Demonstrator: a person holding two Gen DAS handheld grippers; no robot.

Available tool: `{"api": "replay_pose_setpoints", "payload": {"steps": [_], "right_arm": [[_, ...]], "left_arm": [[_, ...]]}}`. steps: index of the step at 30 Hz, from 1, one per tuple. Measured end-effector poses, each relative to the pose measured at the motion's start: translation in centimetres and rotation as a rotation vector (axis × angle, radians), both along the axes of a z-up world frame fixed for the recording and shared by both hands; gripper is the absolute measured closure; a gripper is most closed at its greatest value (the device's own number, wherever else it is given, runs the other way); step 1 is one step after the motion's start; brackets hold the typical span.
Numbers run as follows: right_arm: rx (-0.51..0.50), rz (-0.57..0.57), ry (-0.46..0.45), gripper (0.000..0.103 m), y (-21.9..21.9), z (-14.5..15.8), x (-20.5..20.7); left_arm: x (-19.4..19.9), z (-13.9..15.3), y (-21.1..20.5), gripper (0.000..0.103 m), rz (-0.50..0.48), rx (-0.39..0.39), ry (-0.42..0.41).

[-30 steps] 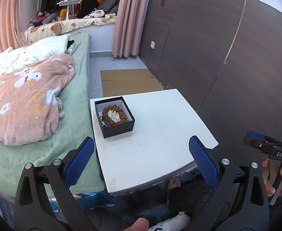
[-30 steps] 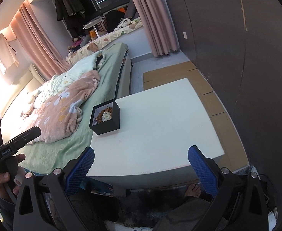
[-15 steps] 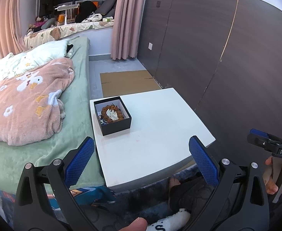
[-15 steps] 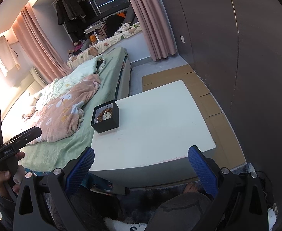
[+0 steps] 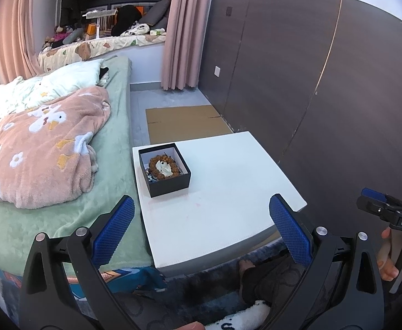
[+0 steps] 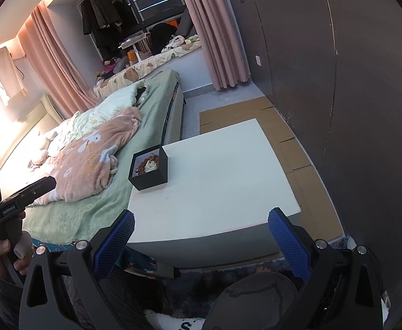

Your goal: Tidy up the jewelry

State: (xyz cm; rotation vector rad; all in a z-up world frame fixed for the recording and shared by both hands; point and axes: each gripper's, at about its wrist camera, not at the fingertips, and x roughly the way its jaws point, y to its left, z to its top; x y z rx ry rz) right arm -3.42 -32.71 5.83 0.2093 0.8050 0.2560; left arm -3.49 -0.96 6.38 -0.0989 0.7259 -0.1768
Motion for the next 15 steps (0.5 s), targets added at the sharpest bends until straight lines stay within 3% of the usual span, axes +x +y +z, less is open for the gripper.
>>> {"api": "replay_pose_setpoints", "payload": {"steps": [15], "right_arm": [[-0.009,0.005,0.004,0.008,0.01,0.51,-0.05]], "left_arm": [[-0.26,0.60,0.21,0.005,0.011,0.019,-0.004]]}}
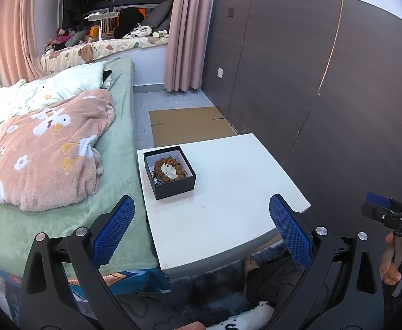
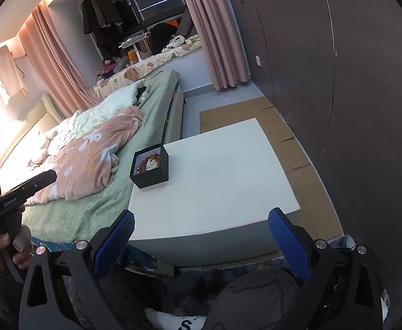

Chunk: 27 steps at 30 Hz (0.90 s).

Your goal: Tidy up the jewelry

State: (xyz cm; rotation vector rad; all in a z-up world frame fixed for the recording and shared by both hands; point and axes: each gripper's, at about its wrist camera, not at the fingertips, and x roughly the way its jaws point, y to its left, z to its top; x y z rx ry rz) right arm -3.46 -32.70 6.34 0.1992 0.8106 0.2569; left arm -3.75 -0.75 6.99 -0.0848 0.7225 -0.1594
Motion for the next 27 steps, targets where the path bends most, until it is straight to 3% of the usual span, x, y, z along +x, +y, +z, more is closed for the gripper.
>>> {"api": "replay_pose_setpoints", "payload": {"steps": [27], "right_arm": [[-0.018,-0.003,-0.008,0.008,0.3,0.4,-0.8]], "left_arm": [[-1.5,0.6,-1.2,0.005,-0.033,0.024,-0.025]]}}
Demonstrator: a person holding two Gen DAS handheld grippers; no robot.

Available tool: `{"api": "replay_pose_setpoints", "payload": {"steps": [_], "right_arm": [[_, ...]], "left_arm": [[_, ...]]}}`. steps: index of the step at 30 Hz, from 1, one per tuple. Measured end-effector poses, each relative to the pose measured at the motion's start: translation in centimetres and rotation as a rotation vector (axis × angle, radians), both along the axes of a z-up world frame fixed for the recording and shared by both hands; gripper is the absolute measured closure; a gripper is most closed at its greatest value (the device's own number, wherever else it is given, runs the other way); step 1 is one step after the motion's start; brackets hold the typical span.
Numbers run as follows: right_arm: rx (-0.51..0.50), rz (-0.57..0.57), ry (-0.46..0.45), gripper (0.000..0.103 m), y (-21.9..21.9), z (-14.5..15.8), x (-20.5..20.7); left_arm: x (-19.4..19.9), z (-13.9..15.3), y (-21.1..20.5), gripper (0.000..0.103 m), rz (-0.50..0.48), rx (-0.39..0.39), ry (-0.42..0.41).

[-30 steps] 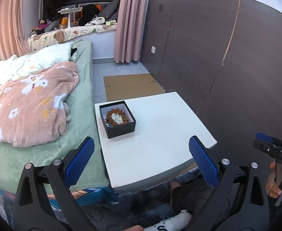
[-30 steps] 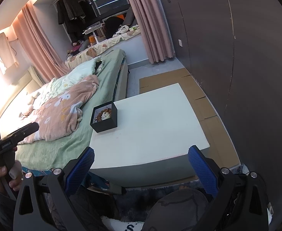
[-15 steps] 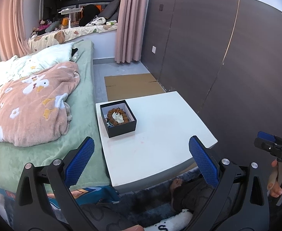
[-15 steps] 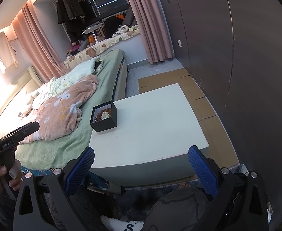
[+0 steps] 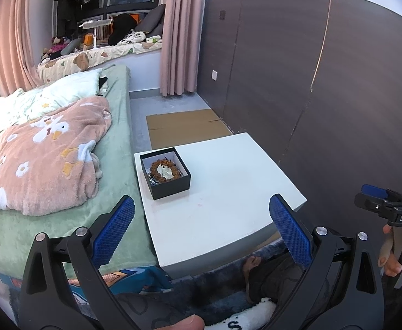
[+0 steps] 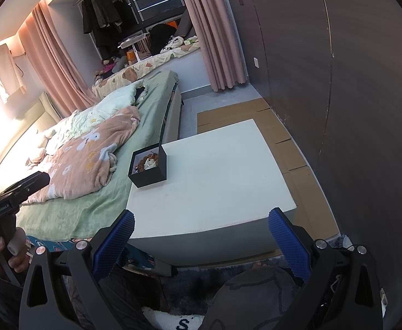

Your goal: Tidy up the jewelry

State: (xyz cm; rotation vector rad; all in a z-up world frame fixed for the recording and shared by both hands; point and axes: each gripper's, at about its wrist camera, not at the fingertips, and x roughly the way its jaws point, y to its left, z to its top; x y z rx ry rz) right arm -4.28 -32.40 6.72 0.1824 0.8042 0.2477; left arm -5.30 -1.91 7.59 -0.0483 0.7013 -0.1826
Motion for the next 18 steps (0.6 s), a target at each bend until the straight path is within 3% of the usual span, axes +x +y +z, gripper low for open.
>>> {"api": "replay_pose_setpoints", "payload": {"steps": [11,18], "right_arm": [[0.000,-0.004,0.028,0.008,1.0,-1.1,0.2],[0.010,0.028,0.033,0.008,2.2,-2.0,1.2]], "left_arm": [[-1.0,0.0,-0.5,0.005,-0.020,0.025,-0.046],[-0.6,-0.2,-0.1,0.005,0.029,0.061,-0.047]]}}
